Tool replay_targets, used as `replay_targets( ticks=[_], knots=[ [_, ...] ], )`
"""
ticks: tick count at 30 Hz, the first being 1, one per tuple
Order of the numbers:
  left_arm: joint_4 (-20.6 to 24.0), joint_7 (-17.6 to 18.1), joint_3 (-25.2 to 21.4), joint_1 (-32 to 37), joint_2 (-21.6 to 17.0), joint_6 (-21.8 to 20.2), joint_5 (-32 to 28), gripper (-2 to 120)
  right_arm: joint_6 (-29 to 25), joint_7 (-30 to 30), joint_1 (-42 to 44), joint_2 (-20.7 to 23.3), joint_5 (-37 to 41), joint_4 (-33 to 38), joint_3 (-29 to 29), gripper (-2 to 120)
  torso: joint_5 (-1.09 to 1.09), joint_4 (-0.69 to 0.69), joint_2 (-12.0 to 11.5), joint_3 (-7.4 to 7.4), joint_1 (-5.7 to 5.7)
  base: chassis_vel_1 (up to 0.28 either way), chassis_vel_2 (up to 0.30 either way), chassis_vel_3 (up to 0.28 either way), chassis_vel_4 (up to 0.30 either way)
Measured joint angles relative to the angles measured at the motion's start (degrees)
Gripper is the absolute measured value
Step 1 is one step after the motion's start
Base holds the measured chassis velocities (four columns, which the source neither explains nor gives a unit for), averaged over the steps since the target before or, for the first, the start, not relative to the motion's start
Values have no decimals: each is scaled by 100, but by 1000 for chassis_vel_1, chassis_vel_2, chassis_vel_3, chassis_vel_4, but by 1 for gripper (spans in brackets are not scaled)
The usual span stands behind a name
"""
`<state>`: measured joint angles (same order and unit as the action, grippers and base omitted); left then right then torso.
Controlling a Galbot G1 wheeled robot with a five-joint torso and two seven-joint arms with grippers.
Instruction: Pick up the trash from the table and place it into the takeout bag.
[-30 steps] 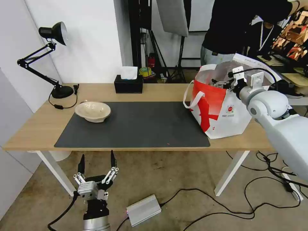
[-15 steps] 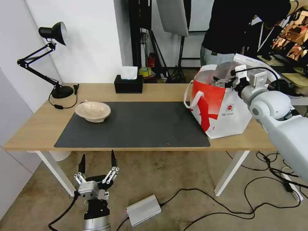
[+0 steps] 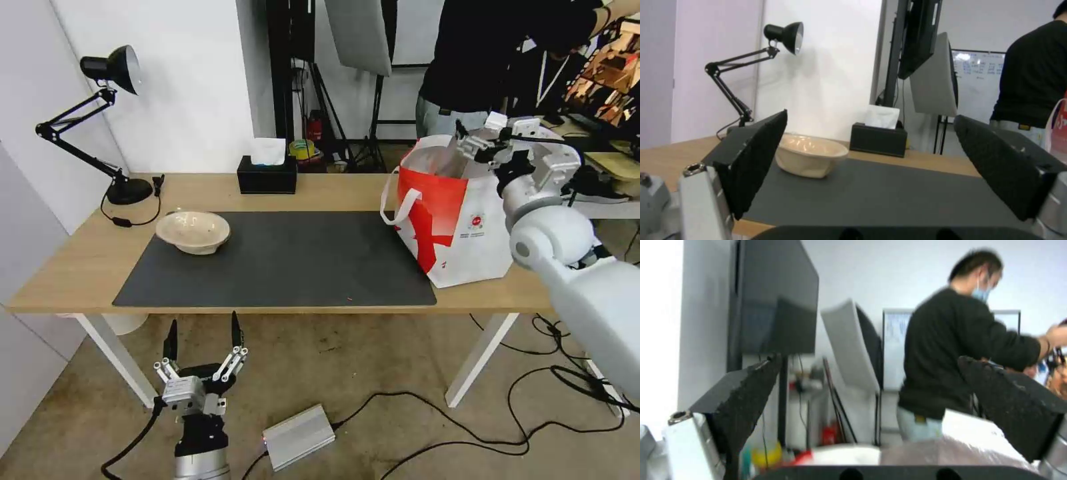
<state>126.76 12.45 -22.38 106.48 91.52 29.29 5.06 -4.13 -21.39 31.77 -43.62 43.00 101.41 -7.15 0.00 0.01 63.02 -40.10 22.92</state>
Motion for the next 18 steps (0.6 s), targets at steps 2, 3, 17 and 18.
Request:
replay_targets(
  ticks=[2, 3, 17, 18],
  knots=[
    [0, 1, -2, 0, 1, 2, -2, 100, -214, -190, 292, -21, -73, 224, -58, 100, 0, 0, 0, 0, 0, 0, 0, 0, 0],
    [0, 1, -2, -3, 1, 2, -2, 100, -222, -263, 438, -15, -41, 334, -78, 100, 1, -1, 0, 0, 0, 0, 0, 0, 0],
    [-59, 97, 2, -89, 3, 3, 0, 100, -947, -1078, 1396, -279, -627, 988, -118, 100, 0, -1, 0, 0, -1, 0, 0, 0, 0],
    [-60, 98, -2, -92, 3, 3, 0, 100, -1000, -1129, 1424, -305, -684, 1034, -100, 100, 1, -1, 0, 0, 0, 0, 0, 0, 0]
  ],
)
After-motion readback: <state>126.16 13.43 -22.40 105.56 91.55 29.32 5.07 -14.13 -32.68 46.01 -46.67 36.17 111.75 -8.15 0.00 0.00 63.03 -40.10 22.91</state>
